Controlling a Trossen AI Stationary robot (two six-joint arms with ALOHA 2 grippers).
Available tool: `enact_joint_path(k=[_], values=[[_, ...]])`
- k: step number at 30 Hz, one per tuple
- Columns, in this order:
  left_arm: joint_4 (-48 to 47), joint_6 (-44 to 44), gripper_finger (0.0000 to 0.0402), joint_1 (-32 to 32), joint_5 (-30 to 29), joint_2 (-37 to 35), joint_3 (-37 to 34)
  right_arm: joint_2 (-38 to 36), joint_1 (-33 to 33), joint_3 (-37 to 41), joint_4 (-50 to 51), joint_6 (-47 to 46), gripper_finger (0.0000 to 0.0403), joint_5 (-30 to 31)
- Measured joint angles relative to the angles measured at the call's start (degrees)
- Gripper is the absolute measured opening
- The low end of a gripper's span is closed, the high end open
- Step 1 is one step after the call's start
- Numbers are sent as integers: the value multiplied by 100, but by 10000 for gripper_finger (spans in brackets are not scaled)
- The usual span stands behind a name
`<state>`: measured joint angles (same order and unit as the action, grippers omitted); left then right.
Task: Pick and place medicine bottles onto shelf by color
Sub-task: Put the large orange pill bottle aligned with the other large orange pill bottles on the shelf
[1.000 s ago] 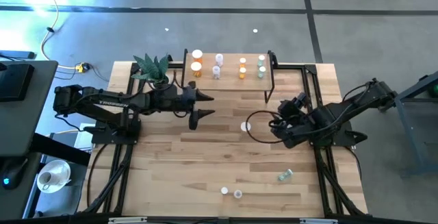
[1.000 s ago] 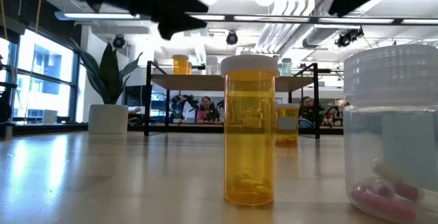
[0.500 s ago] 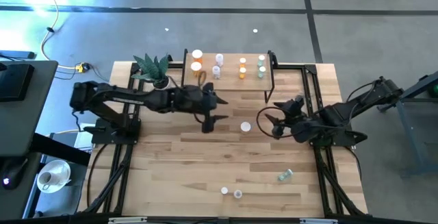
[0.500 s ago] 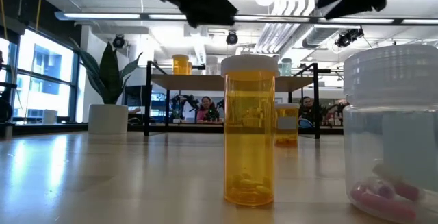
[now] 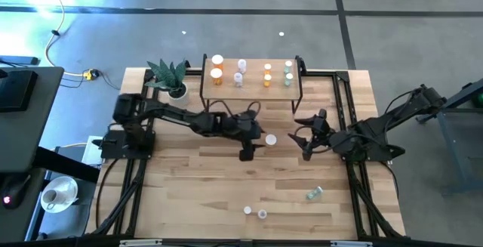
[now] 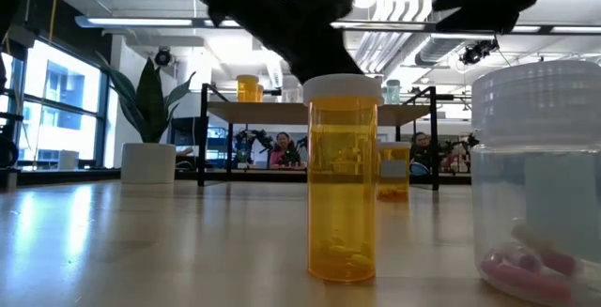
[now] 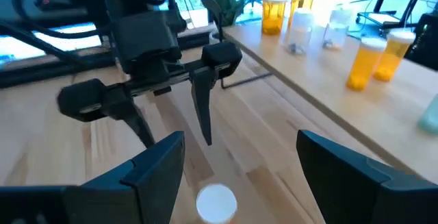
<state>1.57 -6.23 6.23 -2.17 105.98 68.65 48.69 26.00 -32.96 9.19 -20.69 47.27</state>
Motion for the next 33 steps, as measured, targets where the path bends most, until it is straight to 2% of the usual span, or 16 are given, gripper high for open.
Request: enact_joint_path(k=[14, 24, 29, 33], values=[[-3, -45, 248, -30, 8, 965, 785, -22, -17, 131, 44, 83, 272, -79], [79, 1, 248, 61, -27, 1066, 853, -20, -17, 131, 88, 83, 272, -174], [158, 2, 248, 120, -237, 1066, 853, -20, -17, 131, 86, 65, 272, -278], [137, 21, 248, 137, 34, 1066, 853, -20, -17, 131, 86, 63, 272, -289]])
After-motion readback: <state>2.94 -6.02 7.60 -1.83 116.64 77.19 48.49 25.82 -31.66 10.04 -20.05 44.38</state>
